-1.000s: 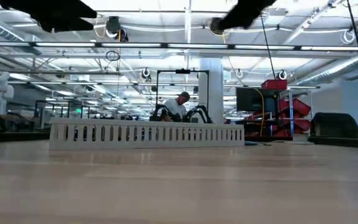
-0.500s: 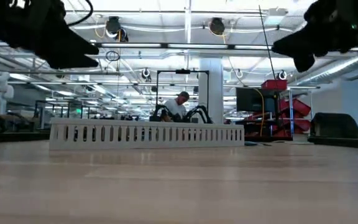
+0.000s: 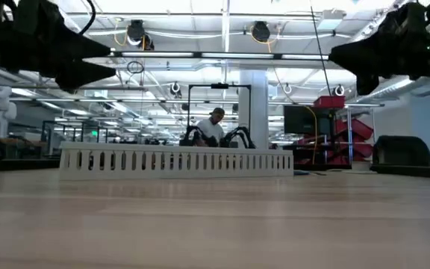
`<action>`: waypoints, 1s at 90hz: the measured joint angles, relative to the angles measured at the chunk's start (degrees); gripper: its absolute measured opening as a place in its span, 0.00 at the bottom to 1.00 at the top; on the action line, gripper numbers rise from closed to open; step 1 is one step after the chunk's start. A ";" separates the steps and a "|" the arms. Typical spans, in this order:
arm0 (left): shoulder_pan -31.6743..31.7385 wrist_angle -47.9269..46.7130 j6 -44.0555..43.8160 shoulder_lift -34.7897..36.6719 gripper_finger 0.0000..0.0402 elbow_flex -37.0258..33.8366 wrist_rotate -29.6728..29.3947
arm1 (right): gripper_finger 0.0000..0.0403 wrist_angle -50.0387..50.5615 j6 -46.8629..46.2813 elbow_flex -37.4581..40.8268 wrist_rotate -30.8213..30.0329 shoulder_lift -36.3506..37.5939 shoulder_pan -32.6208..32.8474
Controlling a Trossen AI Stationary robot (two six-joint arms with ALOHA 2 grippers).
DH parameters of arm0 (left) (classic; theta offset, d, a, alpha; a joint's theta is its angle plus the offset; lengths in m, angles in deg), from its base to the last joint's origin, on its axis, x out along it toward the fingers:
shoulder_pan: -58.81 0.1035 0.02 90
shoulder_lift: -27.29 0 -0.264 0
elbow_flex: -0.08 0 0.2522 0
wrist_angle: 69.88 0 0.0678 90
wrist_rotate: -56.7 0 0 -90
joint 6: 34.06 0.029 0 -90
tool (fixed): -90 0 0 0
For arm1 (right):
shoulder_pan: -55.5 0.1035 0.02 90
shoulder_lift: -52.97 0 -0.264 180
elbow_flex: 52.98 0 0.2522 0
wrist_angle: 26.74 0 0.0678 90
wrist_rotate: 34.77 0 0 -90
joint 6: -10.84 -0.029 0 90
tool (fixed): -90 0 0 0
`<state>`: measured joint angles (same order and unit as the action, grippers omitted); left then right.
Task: Ziptie cables
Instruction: Return to Home Position
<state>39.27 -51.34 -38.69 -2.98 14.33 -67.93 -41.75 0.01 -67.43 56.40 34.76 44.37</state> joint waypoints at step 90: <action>-22.24 -30.24 -0.42 26.65 0.86 -0.02 -25.05 | 0.19 23.50 -24.88 -0.08 11.43 17.59 0.47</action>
<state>17.03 -81.59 -39.11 23.67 14.31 -92.98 -18.26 -24.88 -67.51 67.83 52.34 44.84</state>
